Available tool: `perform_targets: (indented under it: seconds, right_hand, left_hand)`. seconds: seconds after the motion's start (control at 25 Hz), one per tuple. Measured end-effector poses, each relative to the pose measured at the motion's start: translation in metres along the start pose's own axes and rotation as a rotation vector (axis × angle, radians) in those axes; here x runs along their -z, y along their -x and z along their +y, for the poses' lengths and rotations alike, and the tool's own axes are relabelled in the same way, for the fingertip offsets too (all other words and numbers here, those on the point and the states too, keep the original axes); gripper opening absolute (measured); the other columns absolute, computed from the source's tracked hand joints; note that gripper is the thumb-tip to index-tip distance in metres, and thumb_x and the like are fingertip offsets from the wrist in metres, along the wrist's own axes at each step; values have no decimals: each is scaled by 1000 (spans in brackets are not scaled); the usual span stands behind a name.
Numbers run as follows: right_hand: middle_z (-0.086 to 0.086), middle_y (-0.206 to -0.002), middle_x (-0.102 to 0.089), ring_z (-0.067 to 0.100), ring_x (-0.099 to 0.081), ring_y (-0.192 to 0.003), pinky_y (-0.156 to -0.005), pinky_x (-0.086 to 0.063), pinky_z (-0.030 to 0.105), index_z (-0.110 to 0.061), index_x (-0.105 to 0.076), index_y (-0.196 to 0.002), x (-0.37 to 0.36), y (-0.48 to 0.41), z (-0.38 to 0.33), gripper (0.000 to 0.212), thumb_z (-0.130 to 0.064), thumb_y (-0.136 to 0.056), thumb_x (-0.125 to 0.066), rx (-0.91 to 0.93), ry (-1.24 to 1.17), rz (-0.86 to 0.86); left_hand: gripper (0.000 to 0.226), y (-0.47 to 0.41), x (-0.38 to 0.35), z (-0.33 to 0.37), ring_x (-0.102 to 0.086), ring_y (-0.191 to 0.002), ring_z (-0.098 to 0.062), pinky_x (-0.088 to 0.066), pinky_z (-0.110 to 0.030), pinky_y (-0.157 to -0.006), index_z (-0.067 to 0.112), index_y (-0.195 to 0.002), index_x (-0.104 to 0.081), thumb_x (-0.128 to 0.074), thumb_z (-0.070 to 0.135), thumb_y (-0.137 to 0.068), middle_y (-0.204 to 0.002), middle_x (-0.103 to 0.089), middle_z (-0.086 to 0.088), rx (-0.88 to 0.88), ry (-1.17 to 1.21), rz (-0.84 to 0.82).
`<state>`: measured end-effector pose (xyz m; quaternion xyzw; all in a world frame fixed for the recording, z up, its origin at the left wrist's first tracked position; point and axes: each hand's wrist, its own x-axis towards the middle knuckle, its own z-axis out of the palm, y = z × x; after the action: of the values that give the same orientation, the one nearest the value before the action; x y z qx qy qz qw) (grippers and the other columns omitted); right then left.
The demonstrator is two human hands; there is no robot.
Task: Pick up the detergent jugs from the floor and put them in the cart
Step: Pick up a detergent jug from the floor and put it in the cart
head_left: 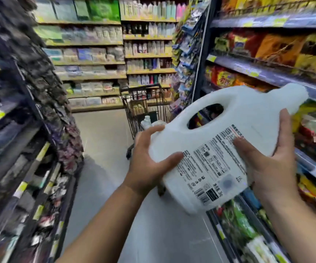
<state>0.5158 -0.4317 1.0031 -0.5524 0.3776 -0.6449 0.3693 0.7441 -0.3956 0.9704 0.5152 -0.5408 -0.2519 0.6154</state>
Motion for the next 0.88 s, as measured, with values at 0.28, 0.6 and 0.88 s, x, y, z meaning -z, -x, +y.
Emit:
perform_targets:
  seconds: [0.28,0.6,0.88]
  right_hand:
    - [-29,-136,-48,-3,-50,-125,-108,-41,43,-61,-35,-133,-116,-139,111,89,-32,-64,-84,-110,-69,8]
    - [-31,-129,-55,-2,-54,-122,-106,-44,43,-49,-32,-142,-191,-299,247,101,-39,-59,-89,-239,-165,-136]
    - [-20,-135,-55,5,-56,-122,-102,-47,49,-66,-37,-127,-247,-391,339,95,-48,-50,-90,-387,-167,-169]
  left_hand:
    - [60,-171,37,-90,-56,-111,-14,-52,-44,-95,55,-109,-53,-78,58,-54,-125,-51,0,57,-142,9]
    - [58,-323,17,-189,-55,-108,-11,-53,-27,-85,58,-103,-52,-76,58,-51,-125,-51,3,175,-223,106]
    - [53,-428,14,-268,-52,-110,-8,-50,-24,-81,62,-99,-51,-82,46,-59,-122,-49,10,295,-257,123]
